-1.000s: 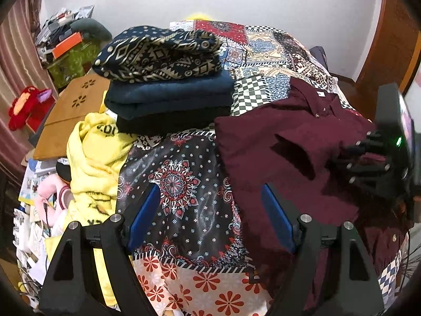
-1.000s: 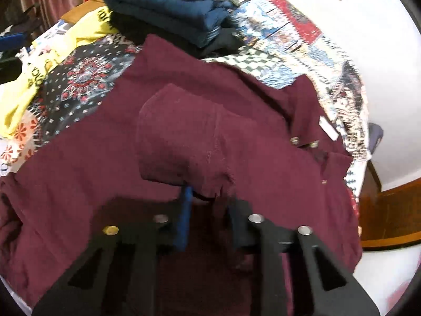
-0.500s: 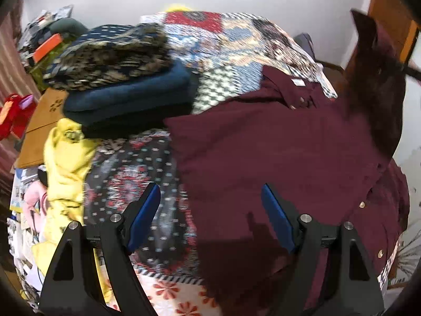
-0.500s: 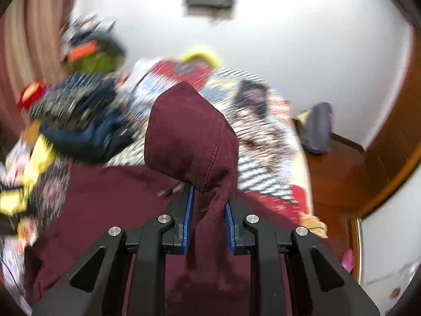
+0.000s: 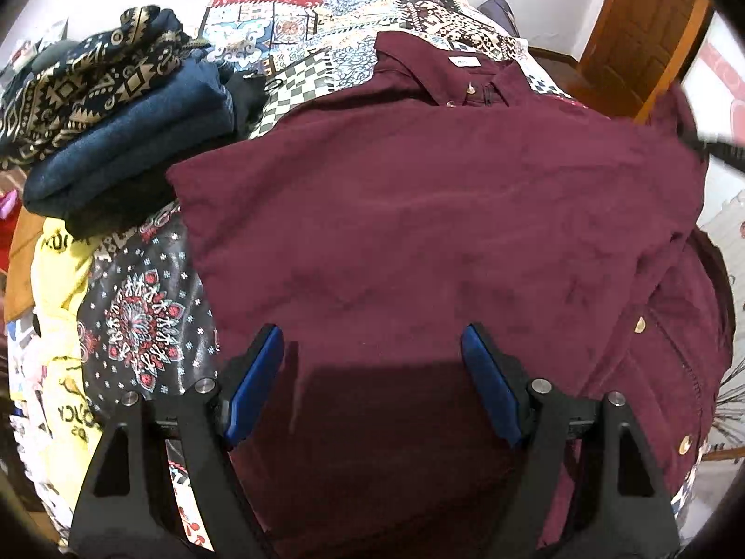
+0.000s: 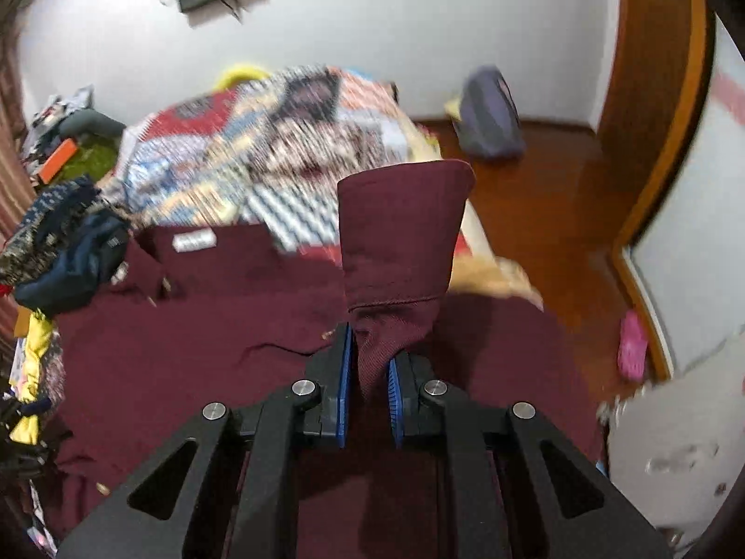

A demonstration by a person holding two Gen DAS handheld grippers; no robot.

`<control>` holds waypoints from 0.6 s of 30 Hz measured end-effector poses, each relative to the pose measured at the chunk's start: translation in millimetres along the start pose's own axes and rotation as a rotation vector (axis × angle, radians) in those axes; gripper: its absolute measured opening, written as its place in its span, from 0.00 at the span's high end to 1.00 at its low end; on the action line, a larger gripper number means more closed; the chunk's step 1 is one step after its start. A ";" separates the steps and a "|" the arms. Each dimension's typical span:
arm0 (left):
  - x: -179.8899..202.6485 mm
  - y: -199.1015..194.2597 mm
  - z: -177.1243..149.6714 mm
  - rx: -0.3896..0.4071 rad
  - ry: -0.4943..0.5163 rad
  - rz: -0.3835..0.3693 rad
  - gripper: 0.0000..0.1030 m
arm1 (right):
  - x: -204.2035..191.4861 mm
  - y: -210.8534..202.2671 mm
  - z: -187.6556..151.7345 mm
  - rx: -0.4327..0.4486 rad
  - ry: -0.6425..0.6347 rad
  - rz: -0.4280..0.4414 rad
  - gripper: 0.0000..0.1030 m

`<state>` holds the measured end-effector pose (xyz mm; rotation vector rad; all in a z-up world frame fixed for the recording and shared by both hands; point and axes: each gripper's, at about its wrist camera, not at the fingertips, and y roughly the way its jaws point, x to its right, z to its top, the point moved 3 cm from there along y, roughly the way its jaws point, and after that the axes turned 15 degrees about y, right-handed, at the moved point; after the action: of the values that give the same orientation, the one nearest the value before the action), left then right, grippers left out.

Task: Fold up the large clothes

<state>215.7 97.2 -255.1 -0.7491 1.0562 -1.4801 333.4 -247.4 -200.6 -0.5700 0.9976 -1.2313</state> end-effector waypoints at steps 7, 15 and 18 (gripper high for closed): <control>-4.1 1.4 -4.5 -0.001 -0.029 -0.020 0.23 | 49.6 25.0 -24.3 -0.130 0.111 -0.015 0.83; -5.2 -3.5 -7.1 -0.003 -0.029 -0.006 0.23 | 85.0 16.3 -36.5 -0.162 0.184 -0.065 0.62; -2.9 -13.6 -1.1 0.012 0.000 0.020 0.23 | 90.9 3.2 -34.0 -0.140 0.176 -0.099 0.55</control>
<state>209.7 100.0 -242.9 -0.7279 1.0509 -1.4689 307.0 -327.9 -248.1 -0.6339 1.2233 -1.3234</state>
